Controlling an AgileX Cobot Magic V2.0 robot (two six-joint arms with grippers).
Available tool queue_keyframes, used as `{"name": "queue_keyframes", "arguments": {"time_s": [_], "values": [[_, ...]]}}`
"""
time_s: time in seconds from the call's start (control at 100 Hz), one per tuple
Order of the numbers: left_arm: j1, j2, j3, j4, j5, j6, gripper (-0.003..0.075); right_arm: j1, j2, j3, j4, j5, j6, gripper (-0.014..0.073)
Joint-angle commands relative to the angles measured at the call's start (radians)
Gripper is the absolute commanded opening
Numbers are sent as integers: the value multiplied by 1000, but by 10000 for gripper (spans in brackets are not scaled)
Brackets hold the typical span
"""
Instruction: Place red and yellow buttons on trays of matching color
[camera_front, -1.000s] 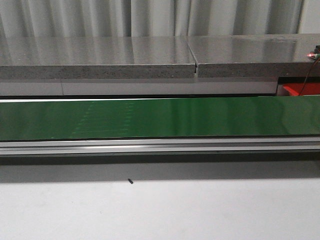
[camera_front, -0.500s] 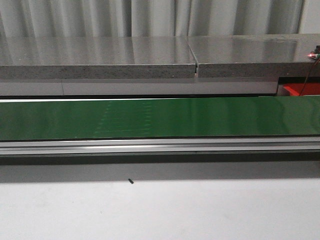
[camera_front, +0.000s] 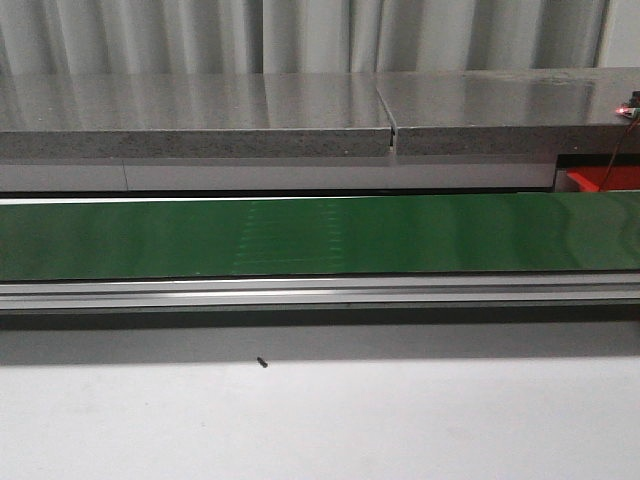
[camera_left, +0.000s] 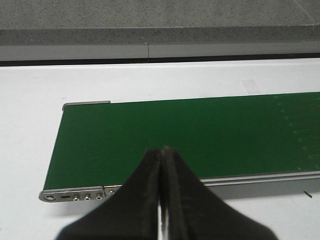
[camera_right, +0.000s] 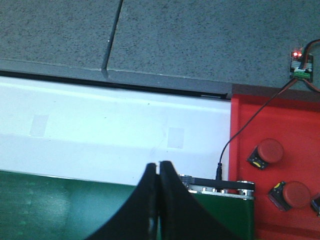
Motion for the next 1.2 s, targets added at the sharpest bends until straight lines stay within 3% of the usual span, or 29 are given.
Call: {"name": "queue_keyframes", "arguments": {"time_s": [0.0,0.75,1.19], "values": [[-6,2,-27,-19,-77,1,-20,4,-97,26,6,-90,-12,-66],[-6,2,-27,-19,-77,1,-20,4,-586,756,-36,-598,-12,-66],[-6,2,-27,-19,-77,1,-20,4,-837,1005,-9,-642,-12,-66]]}}
